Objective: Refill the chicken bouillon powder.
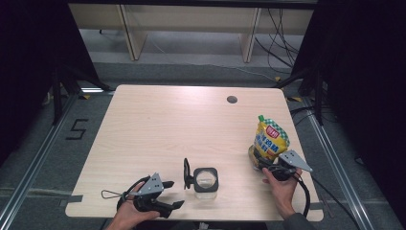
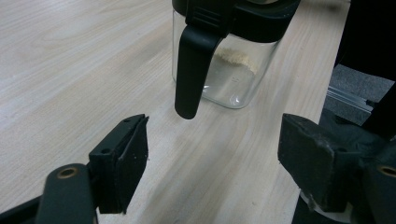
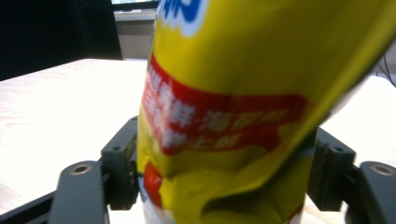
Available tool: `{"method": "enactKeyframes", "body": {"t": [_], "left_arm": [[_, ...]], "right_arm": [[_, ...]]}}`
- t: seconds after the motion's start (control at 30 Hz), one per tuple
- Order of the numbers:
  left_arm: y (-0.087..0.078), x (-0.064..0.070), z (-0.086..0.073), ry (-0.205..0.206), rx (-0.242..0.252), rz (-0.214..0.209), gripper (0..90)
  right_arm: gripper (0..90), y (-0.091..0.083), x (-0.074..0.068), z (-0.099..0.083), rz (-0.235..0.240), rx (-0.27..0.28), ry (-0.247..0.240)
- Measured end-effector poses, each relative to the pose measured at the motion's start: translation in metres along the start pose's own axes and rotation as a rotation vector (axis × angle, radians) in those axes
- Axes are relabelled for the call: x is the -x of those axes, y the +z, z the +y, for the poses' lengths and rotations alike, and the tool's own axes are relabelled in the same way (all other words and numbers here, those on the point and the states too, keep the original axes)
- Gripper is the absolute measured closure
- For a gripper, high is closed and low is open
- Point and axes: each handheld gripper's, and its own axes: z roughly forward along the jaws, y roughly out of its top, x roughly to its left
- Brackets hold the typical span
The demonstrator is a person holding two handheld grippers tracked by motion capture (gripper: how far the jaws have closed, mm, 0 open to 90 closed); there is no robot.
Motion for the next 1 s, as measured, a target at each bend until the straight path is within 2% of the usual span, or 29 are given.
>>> {"method": "enactKeyframes", "body": {"t": [0.07,0.1,0.13,0.2,0.23,0.27,0.3,0.33,0.37,0.4,0.47,0.5,0.53,0.57,0.6,0.63,0.67,0.7,0.73,0.77,0.8,0.83,0.87,0.9,0.93,0.97,1.0], "left_arm": [[0.000,0.001,0.000,-0.012,0.013,-0.008,24.1],[0.000,0.000,0.000,0.003,0.000,-0.002,24.1],[0.000,0.001,0.000,-0.002,0.002,-0.001,24.1],[0.000,0.003,0.000,-0.021,0.017,-0.017,24.1],[0.000,0.002,0.000,-0.018,0.014,-0.013,24.1],[0.000,0.002,0.000,-0.011,0.009,-0.011,24.1],[0.001,0.003,0.000,-0.025,0.021,-0.019,24.1],[0.000,0.001,0.000,-0.002,0.002,-0.009,24.1],[-0.001,0.001,0.000,0.004,-0.002,-0.007,24.1],[-0.001,0.001,0.001,0.002,0.002,-0.007,24.1],[-0.001,0.001,0.001,0.004,0.011,-0.014,24.1],[-0.001,0.000,0.001,0.014,0.010,-0.019,24.1],[-0.001,-0.001,0.001,0.020,0.010,-0.020,24.1],[-0.001,0.000,0.001,0.012,0.016,-0.019,24.1],[-0.001,0.001,0.001,0.006,0.021,-0.017,24.1],[-0.001,0.000,0.001,0.014,0.018,-0.013,24.1],[-0.002,-0.001,0.001,0.026,0.007,-0.010,24.1],[-0.002,0.001,0.001,-0.002,0.026,-0.017,24.1],[-0.002,0.000,0.001,0.004,0.027,-0.018,24.1],[-0.002,0.001,0.001,-0.006,0.025,-0.016,24.1],[-0.003,-0.001,0.001,0.004,0.000,0.000,24.1],[-0.003,0.000,0.001,0.000,0.010,0.001,24.1],[-0.002,0.002,0.000,-0.025,0.030,-0.010,24.1],[-0.004,-0.001,0.001,0.011,0.006,0.003,24.1],[-0.004,0.000,0.001,-0.006,0.015,-0.006,24.1],[-0.003,0.000,0.001,-0.007,0.026,0.000,24.1],[-0.003,0.000,0.001,-0.006,0.027,0.002,24.0]], "right_arm": [[34.4,0.000,0.000,0.000,0.000,-0.010,0.000],[35.2,-0.001,-0.001,0.001,-0.016,-0.028,-0.008],[36.3,-0.001,0.002,0.003,-0.010,-0.033,-0.044],[38.2,-0.001,0.002,0.006,-0.007,-0.056,-0.050],[39.0,-0.001,0.003,0.007,0.001,-0.060,-0.062],[39.5,-0.002,0.004,0.008,0.002,-0.064,-0.059],[39.8,-0.002,0.006,0.009,0.008,-0.066,-0.061],[40.3,-0.002,0.007,0.010,0.004,-0.078,-0.048],[40.8,-0.003,0.004,0.010,0.000,-0.078,-0.006],[41.0,-0.004,0.007,0.011,0.023,-0.099,-0.008],[41.4,-0.005,0.007,0.013,0.025,-0.110,0.012],[41.4,-0.005,0.007,0.014,0.028,-0.121,0.008],[41.4,-0.004,0.007,0.014,0.041,-0.105,0.000],[41.4,-0.004,0.006,0.014,0.039,-0.099,-0.005],[41.4,-0.006,0.005,0.016,0.058,-0.121,-0.004],[41.5,-0.007,0.002,0.016,0.041,-0.126,0.001],[41.5,-0.008,0.001,0.018,0.052,-0.127,0.000],[41.5,-0.009,0.000,0.019,0.055,-0.106,-0.002],[41.5,-0.011,-0.001,0.021,0.062,-0.104,-0.005],[41.5,-0.013,0.001,0.024,0.094,-0.093,-0.041],[41.5,-0.016,-0.002,0.026,0.092,-0.083,-0.048],[41.5,-0.020,-0.004,0.030,0.089,-0.083,-0.072],[41.5,-0.024,-0.007,0.032,0.096,-0.068,-0.077],[41.5,-0.027,-0.010,0.035,0.106,-0.067,-0.084],[41.5,-0.030,-0.011,0.039,0.110,-0.052,-0.144],[41.5,-0.033,-0.015,0.041,0.104,-0.054,-0.147],[41.5,-0.034,-0.015,0.043,0.096,-0.039,-0.204]]}}
